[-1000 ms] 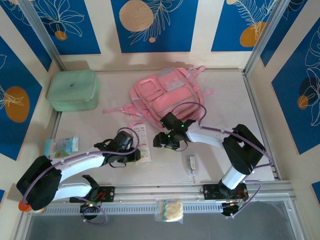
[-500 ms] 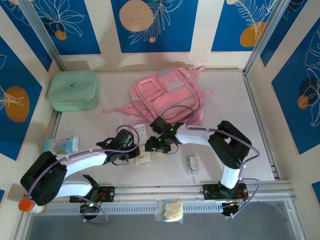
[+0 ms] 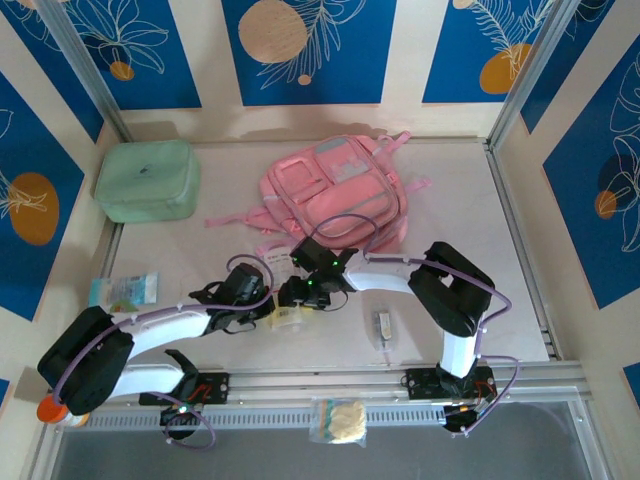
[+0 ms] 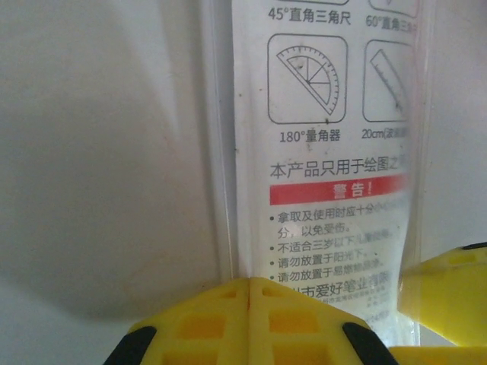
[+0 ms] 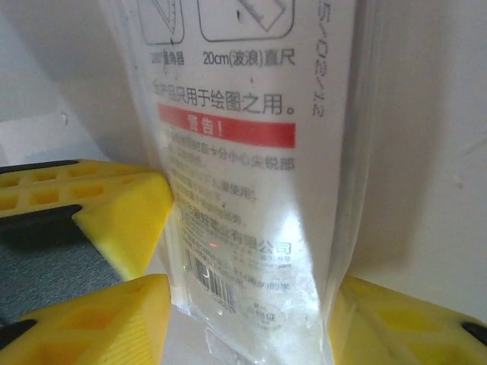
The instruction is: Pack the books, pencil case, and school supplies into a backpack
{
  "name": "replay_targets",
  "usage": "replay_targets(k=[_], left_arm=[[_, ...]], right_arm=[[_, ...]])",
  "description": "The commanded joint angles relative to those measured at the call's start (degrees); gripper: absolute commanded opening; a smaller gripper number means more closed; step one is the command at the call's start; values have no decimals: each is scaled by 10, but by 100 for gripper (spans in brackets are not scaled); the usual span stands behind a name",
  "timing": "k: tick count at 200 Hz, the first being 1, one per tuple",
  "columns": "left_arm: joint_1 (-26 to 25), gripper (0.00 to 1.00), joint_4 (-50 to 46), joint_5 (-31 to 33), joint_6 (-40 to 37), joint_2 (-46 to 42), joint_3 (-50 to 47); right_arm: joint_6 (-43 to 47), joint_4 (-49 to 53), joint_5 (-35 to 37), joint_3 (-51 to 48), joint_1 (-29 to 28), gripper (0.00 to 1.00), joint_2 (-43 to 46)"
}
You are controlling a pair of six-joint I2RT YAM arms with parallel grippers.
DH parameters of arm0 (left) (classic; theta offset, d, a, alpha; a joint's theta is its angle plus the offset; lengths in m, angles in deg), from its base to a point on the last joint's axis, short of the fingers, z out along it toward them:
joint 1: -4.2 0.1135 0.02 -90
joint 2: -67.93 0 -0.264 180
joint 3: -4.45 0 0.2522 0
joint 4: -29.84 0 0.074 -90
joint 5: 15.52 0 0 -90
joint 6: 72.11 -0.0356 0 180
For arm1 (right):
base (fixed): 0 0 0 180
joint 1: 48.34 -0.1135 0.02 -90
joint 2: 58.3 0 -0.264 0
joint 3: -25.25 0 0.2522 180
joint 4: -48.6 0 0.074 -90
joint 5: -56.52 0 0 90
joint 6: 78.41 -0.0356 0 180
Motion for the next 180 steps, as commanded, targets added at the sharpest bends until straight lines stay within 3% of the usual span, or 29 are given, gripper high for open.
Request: replay_targets(k=[1, 56, 111, 138, 159, 180], left_arm=[[9, 0, -24, 23, 11, 4, -24], [16, 0, -27, 20, 7, -3, -27], [16, 0, -14, 9, 13, -4, -40], [16, 0, 5, -3, 16, 2, -40], [16, 0, 15, -18, 11, 6, -36], [16, 0, 5, -17, 9, 4, -33]], right_arm=[[0, -31, -46, 0, -6, 55, 30], [11, -82, -105, -33, 12, 55, 56], [-10, -147, -120, -80, 22, 54, 77], [-2, -124, -104, -60, 19, 46, 60], [0, -133, -105, -63, 15, 33, 64], [-5, -111, -90, -59, 15, 32, 63]])
